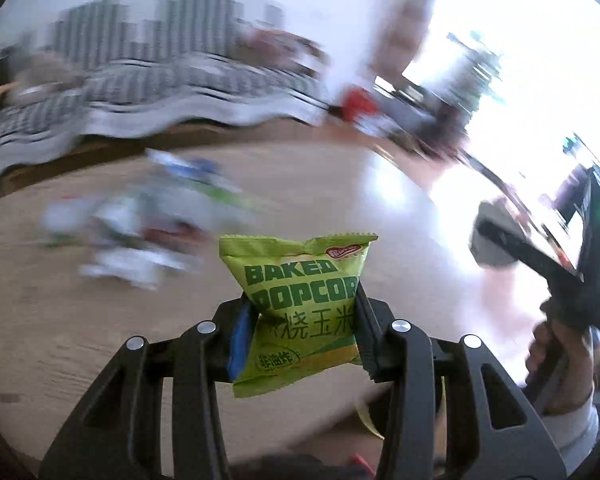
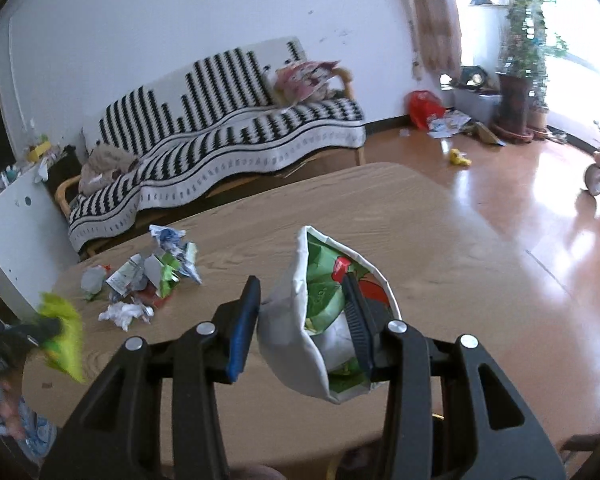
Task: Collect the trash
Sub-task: 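Carry both items over the black bin and open both tools to drop them, then return both tools to the table trash pile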
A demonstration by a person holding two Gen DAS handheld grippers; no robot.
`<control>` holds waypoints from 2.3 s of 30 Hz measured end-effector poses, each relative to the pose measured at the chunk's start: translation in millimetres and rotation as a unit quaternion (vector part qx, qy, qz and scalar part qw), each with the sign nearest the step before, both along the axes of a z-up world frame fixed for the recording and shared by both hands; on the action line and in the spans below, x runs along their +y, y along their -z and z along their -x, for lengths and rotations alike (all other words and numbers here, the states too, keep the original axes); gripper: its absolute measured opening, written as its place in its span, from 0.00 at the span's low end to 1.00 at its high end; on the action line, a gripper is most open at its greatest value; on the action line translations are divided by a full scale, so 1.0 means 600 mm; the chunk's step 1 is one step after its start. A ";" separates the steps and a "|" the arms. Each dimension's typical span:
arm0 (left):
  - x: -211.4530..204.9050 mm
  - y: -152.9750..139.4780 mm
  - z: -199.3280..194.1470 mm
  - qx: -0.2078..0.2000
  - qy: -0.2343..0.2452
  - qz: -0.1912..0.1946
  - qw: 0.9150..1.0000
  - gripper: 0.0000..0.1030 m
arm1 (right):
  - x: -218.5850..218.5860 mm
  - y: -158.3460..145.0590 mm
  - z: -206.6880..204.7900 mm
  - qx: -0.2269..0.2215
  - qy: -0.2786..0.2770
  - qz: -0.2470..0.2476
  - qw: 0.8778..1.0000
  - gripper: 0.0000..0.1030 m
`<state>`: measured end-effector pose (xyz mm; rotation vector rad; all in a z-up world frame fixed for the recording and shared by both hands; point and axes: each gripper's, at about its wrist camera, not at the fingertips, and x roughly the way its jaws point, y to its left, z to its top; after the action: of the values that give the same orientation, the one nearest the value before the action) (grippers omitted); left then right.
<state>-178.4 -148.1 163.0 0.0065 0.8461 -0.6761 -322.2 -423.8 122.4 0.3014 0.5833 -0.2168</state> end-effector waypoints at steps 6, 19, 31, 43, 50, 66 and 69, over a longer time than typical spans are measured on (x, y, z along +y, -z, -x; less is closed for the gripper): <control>-0.219 0.161 0.134 0.096 0.140 -0.056 0.984 0.41 | -0.098 0.134 0.126 0.083 0.029 -0.071 0.994 0.41; -0.342 0.374 0.212 0.176 0.207 -0.164 0.948 0.41 | -0.168 0.364 0.197 0.198 0.048 -0.178 0.963 0.41; -0.353 0.386 0.208 0.174 0.185 -0.162 0.954 0.94 | -0.204 0.364 0.187 0.187 0.082 -0.196 0.959 0.91; -0.246 0.223 0.151 0.080 0.120 -0.129 0.981 0.94 | -0.178 0.215 0.161 0.101 0.077 -0.074 0.989 0.94; 0.032 0.112 0.026 0.039 -0.081 -0.094 0.992 0.94 | -0.053 0.132 0.014 0.065 -0.040 -0.042 0.996 0.94; 0.366 0.093 -0.283 0.045 -0.249 -0.134 0.958 0.94 | 0.191 0.081 -0.348 0.070 -0.150 -0.025 0.986 0.94; 0.351 0.119 -0.333 0.048 -0.226 -0.146 0.962 0.94 | 0.220 0.083 -0.418 0.078 -0.164 -0.029 0.983 0.94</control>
<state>21.4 62.3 91.6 0.0449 0.9926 -0.1205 -71.5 -291.8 72.5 0.2410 0.7862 0.0948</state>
